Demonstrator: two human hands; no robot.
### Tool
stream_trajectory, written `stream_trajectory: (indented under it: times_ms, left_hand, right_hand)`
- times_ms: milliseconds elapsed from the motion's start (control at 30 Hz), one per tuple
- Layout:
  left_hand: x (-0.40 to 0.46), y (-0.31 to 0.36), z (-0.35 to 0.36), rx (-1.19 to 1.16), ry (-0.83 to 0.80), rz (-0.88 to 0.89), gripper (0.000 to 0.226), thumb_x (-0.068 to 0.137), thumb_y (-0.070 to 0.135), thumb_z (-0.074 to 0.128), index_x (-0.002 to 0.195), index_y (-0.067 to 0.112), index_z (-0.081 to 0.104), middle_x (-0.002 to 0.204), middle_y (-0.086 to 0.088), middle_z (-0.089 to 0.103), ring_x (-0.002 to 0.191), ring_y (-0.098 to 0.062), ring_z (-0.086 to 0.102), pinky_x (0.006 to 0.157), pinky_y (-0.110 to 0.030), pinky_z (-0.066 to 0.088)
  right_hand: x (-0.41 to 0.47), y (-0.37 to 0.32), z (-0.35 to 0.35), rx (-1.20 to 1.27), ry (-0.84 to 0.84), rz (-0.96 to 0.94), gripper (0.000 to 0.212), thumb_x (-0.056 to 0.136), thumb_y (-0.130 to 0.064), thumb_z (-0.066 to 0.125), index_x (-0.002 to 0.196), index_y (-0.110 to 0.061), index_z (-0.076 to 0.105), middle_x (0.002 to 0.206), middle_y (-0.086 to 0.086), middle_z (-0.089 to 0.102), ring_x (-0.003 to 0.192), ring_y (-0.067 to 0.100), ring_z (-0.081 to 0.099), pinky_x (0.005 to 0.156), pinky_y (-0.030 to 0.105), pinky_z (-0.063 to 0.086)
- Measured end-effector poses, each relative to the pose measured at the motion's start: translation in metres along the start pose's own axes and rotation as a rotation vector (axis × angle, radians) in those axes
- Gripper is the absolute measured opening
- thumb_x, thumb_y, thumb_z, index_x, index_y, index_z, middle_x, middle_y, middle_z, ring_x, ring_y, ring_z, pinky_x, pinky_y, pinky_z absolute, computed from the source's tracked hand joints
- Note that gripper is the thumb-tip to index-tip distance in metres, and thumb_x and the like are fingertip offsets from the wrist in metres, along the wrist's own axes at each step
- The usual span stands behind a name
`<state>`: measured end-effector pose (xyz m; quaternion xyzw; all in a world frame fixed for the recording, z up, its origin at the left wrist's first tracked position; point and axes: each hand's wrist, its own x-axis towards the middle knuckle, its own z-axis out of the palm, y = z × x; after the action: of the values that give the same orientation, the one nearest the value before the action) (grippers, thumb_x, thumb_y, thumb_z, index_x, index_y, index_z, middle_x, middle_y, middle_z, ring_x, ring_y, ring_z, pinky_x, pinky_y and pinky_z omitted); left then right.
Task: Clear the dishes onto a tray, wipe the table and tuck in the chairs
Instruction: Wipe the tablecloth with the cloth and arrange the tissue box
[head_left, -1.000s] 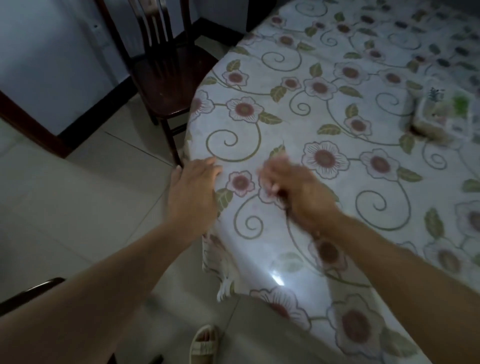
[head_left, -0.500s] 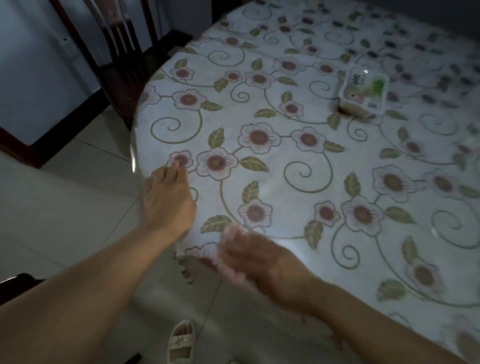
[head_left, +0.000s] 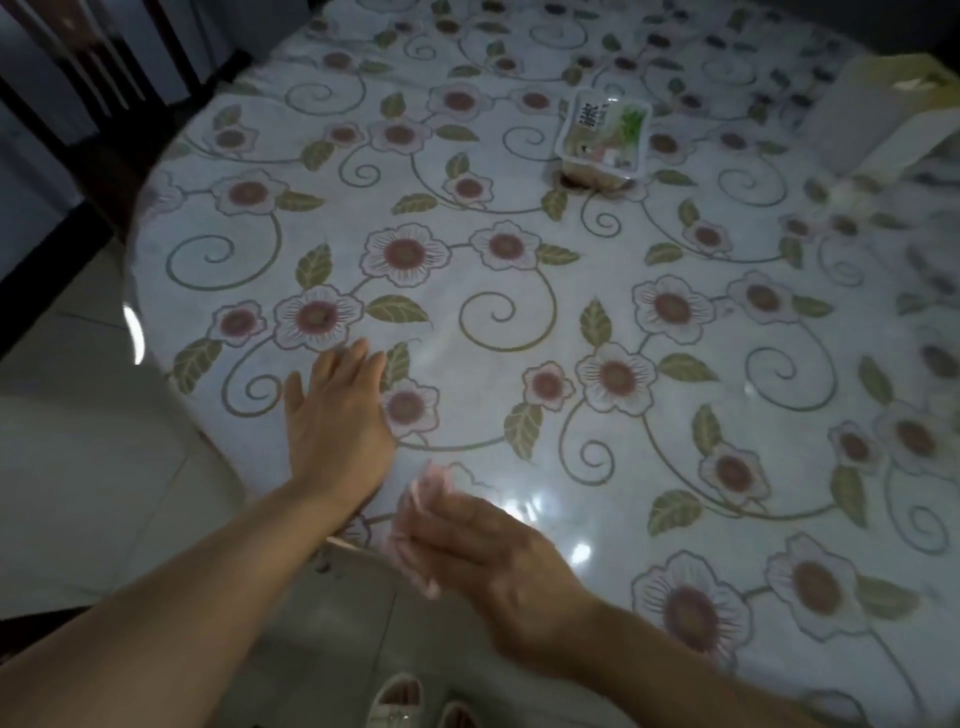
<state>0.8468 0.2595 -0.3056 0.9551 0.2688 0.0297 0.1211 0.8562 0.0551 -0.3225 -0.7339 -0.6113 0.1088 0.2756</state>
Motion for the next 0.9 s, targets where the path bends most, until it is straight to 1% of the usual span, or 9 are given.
stream_trajectory:
  times_ms: [100, 167, 267, 333, 467, 533, 667, 800, 900]
  left_hand:
    - [0.0, 0.029, 0.006, 0.004, -0.008, 0.203, 0.045, 0.089, 0.01, 0.048, 0.133, 0.017, 0.047, 0.146, 0.001, 0.039, 0.135, -0.022, 0.028, 0.109, -0.048, 0.022]
    - [0.001, 0.044, 0.012, -0.029, -0.004, 0.257, 0.043, 0.088, 0.008, 0.05, 0.13, 0.014, 0.051, 0.143, -0.004, 0.043, 0.132, -0.025, 0.033, 0.107, -0.043, 0.023]
    - [-0.001, 0.048, 0.018, -0.033, -0.001, 0.27, 0.046, 0.087, 0.007, 0.051, 0.132, 0.011, 0.049, 0.145, -0.007, 0.042, 0.132, -0.027, 0.033, 0.109, -0.043, 0.019]
    - [-0.002, 0.043, 0.018, 0.007, -0.021, 0.274, 0.05, 0.088, 0.007, 0.05, 0.137, 0.014, 0.043, 0.149, -0.005, 0.036, 0.136, -0.026, 0.028, 0.111, -0.045, 0.017]
    - [0.002, 0.053, 0.011, 0.006, -0.067, 0.28, 0.047, 0.089, 0.008, 0.047, 0.135, 0.014, 0.045, 0.149, -0.005, 0.035, 0.135, -0.026, 0.029, 0.11, -0.045, 0.02]
    - [0.0, 0.068, 0.008, -0.002, -0.11, 0.401, 0.047, 0.09, 0.008, 0.045, 0.137, 0.017, 0.045, 0.149, -0.002, 0.036, 0.135, -0.024, 0.031, 0.11, -0.046, 0.023]
    - [-0.006, 0.098, 0.013, 0.005, -0.163, 0.564, 0.05, 0.093, 0.013, 0.041, 0.142, 0.022, 0.036, 0.15, 0.004, 0.033, 0.135, -0.018, 0.029, 0.11, -0.044, 0.022]
    - [-0.003, 0.124, 0.019, 0.022, -0.161, 0.581, 0.046, 0.088, 0.009, 0.05, 0.133, 0.017, 0.047, 0.14, -0.001, 0.045, 0.13, -0.024, 0.037, 0.103, -0.044, 0.031]
    - [-0.008, 0.14, 0.023, 0.01, -0.155, 0.583, 0.044, 0.08, 0.006, 0.06, 0.123, 0.01, 0.056, 0.131, -0.01, 0.054, 0.117, -0.033, 0.047, 0.095, -0.047, 0.037]
  right_hand:
    - [-0.008, 0.048, -0.037, -0.161, 0.057, 0.17, 0.047, 0.091, -0.007, 0.054, 0.136, -0.019, 0.05, 0.142, 0.003, 0.049, 0.133, 0.021, 0.044, 0.109, 0.042, 0.037]
    - [-0.008, 0.098, -0.075, -0.25, 0.171, 0.504, 0.051, 0.09, -0.002, 0.052, 0.137, -0.022, 0.048, 0.144, 0.001, 0.045, 0.132, 0.023, 0.043, 0.106, 0.039, 0.039]
    - [-0.009, 0.127, -0.099, -0.235, 0.308, 0.697, 0.045, 0.091, 0.003, 0.046, 0.135, -0.01, 0.051, 0.144, 0.009, 0.045, 0.132, 0.029, 0.041, 0.109, 0.042, 0.035]
    - [-0.017, 0.092, -0.067, -0.18, 0.306, 0.676, 0.04, 0.094, 0.0, 0.045, 0.132, -0.008, 0.053, 0.139, 0.011, 0.048, 0.128, 0.026, 0.045, 0.105, 0.043, 0.039]
    - [-0.065, -0.005, -0.018, 0.005, 0.159, 0.313, 0.041, 0.102, -0.024, 0.036, 0.142, -0.017, 0.041, 0.153, 0.003, 0.034, 0.143, 0.018, 0.027, 0.114, 0.032, 0.029]
    - [-0.089, -0.004, -0.024, -0.058, 0.089, 0.191, 0.045, 0.096, -0.011, 0.048, 0.141, -0.017, 0.044, 0.151, 0.003, 0.036, 0.143, 0.016, 0.026, 0.115, 0.034, 0.029]
    - [-0.116, 0.033, -0.07, -0.223, 0.272, 0.496, 0.032, 0.101, -0.017, 0.04, 0.126, -0.029, 0.055, 0.13, 0.004, 0.057, 0.121, 0.018, 0.054, 0.1, 0.029, 0.045]
    - [-0.126, 0.066, -0.095, -0.221, 0.533, 1.059, 0.053, 0.087, 0.01, 0.05, 0.138, -0.006, 0.047, 0.147, 0.01, 0.04, 0.138, 0.027, 0.035, 0.114, 0.04, 0.03]
    - [-0.11, 0.033, -0.059, -0.228, 0.475, 0.829, 0.041, 0.086, 0.006, 0.053, 0.126, -0.002, 0.059, 0.137, 0.015, 0.052, 0.129, 0.032, 0.047, 0.108, 0.048, 0.038]
